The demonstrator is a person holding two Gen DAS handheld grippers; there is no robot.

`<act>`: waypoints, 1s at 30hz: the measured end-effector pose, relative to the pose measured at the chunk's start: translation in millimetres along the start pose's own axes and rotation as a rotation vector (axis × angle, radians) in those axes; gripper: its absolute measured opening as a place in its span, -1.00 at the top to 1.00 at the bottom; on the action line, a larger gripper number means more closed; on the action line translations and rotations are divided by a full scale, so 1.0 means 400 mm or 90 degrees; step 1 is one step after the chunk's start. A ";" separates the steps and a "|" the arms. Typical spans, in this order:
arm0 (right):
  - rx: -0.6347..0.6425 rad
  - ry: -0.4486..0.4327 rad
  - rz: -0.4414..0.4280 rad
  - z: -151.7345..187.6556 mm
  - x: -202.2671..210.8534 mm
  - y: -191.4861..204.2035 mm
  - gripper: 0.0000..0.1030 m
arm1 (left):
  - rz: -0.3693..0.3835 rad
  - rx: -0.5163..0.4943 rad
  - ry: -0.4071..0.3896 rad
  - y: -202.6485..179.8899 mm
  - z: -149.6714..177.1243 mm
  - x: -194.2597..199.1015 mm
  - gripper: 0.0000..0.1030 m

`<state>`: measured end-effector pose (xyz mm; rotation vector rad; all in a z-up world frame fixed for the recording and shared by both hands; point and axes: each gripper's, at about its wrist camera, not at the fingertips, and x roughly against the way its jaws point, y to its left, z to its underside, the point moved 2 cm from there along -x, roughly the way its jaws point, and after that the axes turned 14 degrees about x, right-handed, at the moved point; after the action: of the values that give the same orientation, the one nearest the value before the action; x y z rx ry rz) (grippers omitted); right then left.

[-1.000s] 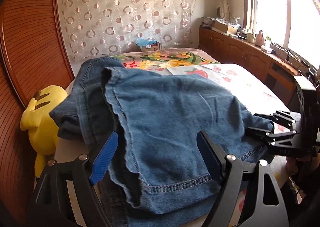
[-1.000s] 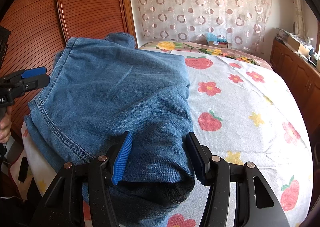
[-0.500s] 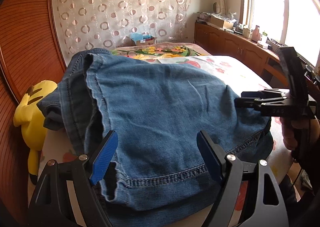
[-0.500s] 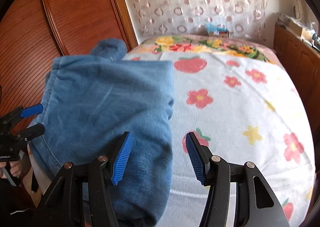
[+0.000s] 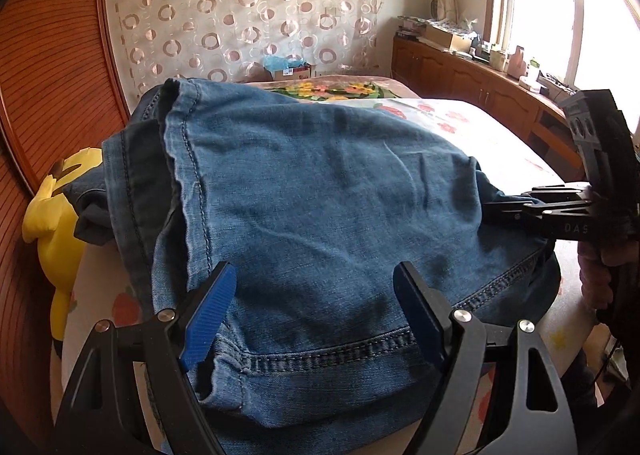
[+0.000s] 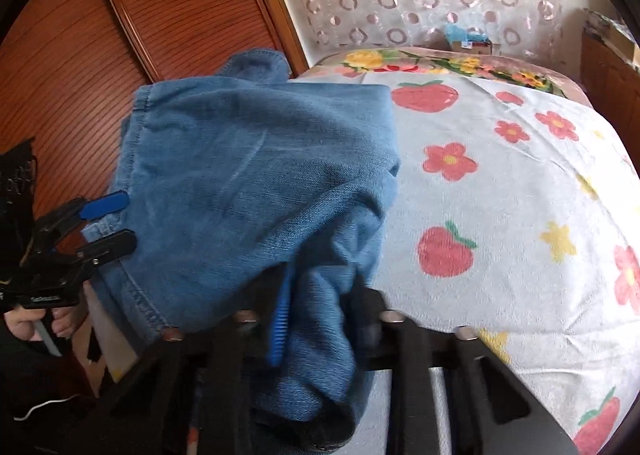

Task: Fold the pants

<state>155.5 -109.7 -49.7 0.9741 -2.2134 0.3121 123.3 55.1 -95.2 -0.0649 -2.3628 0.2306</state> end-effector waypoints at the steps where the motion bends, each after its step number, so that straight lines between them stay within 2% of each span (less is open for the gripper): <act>1: -0.003 -0.010 0.007 -0.001 0.008 0.001 0.79 | 0.001 0.001 -0.002 -0.001 -0.002 0.004 -0.58; 8: 0.009 -0.120 0.061 -0.062 0.136 0.024 0.84 | 0.003 0.005 -0.029 -0.006 -0.019 0.040 -0.58; 13: 0.012 -0.158 0.115 -0.083 0.256 -0.004 0.85 | 0.010 0.004 -0.052 -0.017 -0.042 0.077 -0.58; 16: -0.002 -0.156 0.163 -0.045 0.318 -0.051 0.85 | 0.021 -0.002 -0.061 -0.036 -0.051 0.094 -0.58; 18: -0.014 -0.128 0.187 0.005 0.332 -0.083 0.85 | 0.031 -0.010 -0.063 -0.059 -0.059 0.100 -0.58; 23: -0.061 -0.057 0.178 0.138 0.290 -0.142 0.84 | 0.076 -0.032 -0.047 -0.133 -0.063 0.076 -0.58; 27: -0.091 -0.044 0.172 0.177 0.257 -0.168 0.82 | 0.092 -0.053 -0.026 -0.192 -0.061 0.043 -0.58; 28: -0.095 -0.043 0.173 0.187 0.251 -0.165 0.79 | 0.097 -0.054 -0.019 -0.205 -0.057 0.035 -0.58; 30: -0.102 -0.033 0.180 0.193 0.236 -0.171 0.61 | 0.108 -0.055 -0.002 -0.232 -0.048 0.019 -0.58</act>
<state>121.0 -245.1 -46.2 0.5898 -2.3846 0.2343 133.1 -32.5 -59.4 -0.3073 -2.3713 0.2092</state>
